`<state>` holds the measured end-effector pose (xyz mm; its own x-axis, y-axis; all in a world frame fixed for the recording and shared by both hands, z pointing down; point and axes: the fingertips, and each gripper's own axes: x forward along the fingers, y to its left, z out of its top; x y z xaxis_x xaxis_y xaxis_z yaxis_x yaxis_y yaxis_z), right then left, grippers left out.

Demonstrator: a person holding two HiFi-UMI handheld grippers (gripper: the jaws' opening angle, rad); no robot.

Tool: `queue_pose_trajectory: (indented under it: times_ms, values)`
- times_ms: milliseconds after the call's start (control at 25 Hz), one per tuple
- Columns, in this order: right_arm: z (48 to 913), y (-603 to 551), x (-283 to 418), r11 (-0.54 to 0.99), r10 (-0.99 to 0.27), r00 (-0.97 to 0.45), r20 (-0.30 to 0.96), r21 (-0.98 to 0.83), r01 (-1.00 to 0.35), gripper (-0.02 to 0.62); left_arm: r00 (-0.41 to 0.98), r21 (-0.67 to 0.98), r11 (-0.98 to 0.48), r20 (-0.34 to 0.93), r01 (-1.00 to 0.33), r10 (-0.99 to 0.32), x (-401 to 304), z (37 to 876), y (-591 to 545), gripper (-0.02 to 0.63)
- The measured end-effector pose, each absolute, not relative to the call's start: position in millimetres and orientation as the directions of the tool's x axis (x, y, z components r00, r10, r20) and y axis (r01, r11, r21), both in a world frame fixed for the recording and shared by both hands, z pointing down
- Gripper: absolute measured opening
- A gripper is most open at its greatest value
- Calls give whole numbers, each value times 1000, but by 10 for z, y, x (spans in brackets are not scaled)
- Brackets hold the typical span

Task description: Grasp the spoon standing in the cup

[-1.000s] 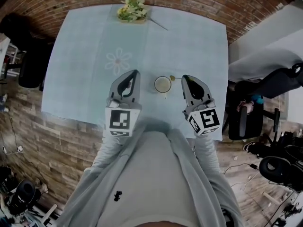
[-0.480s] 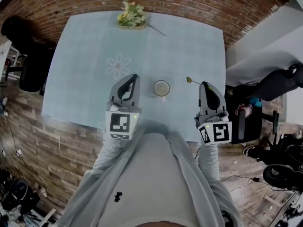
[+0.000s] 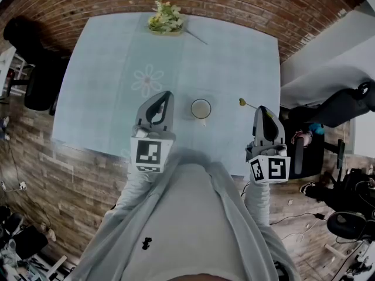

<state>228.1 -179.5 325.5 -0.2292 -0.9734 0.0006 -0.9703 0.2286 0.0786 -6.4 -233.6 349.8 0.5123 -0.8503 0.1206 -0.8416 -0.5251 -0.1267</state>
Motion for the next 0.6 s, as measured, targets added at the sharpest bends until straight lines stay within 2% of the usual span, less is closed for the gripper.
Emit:
queue_pose_trajectory:
  times_ms: [600]
  values:
    - [3253,-1827,2210,255,-967,-255,-3,69,-965,17,511,-132,-524,123,-841,-851,-48,3506,-2336,17]
